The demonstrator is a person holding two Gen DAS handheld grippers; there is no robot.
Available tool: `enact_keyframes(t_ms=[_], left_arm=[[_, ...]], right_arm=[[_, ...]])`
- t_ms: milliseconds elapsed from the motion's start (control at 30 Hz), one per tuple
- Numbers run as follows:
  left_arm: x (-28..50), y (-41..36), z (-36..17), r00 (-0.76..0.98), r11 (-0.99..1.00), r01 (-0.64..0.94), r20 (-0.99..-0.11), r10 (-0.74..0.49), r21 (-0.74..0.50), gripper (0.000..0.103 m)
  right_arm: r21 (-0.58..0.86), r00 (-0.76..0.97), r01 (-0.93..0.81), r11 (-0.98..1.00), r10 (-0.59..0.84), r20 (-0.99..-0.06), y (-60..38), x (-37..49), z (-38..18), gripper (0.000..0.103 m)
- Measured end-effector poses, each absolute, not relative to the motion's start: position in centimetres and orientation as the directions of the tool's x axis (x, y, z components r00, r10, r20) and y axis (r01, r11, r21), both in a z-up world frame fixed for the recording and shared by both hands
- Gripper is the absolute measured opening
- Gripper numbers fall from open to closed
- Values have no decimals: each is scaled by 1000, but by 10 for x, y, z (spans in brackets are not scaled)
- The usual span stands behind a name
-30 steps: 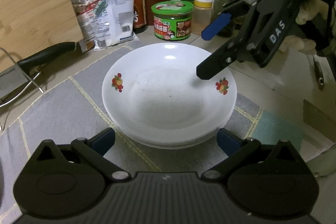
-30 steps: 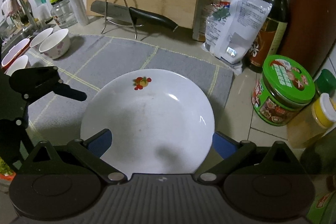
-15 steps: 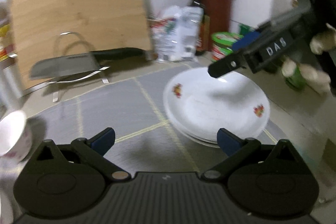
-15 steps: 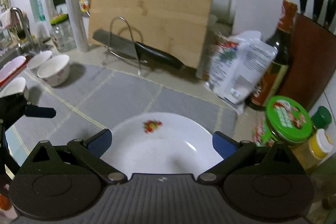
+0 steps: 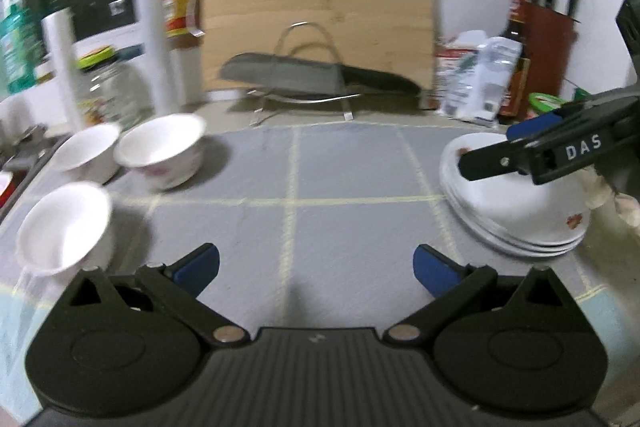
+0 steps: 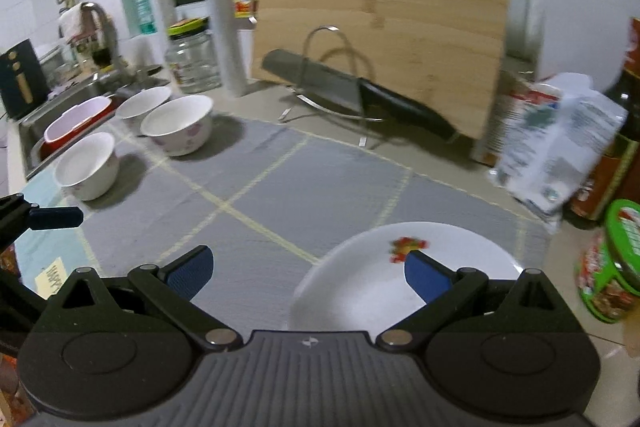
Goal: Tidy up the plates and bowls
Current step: 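Move the open right gripper to a white floral bowl on the mat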
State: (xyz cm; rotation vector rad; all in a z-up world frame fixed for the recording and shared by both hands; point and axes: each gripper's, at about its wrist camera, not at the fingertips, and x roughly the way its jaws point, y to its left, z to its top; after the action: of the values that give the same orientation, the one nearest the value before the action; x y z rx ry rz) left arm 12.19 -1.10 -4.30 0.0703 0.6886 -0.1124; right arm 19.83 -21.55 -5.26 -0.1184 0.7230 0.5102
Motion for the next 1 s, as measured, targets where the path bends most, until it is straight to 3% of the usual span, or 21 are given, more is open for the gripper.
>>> enact_keyframes(t_ms=[400, 1000], left_arm=[[117, 94, -44, 737, 995, 85, -675, -31, 47, 102], [131, 203, -66, 758, 960, 223, -649, -61, 170, 102]], right_arm=[[99, 603, -495, 863, 424, -676, -120, 201, -62, 103], [148, 553, -518, 843, 461, -694, 10, 196, -80, 103]])
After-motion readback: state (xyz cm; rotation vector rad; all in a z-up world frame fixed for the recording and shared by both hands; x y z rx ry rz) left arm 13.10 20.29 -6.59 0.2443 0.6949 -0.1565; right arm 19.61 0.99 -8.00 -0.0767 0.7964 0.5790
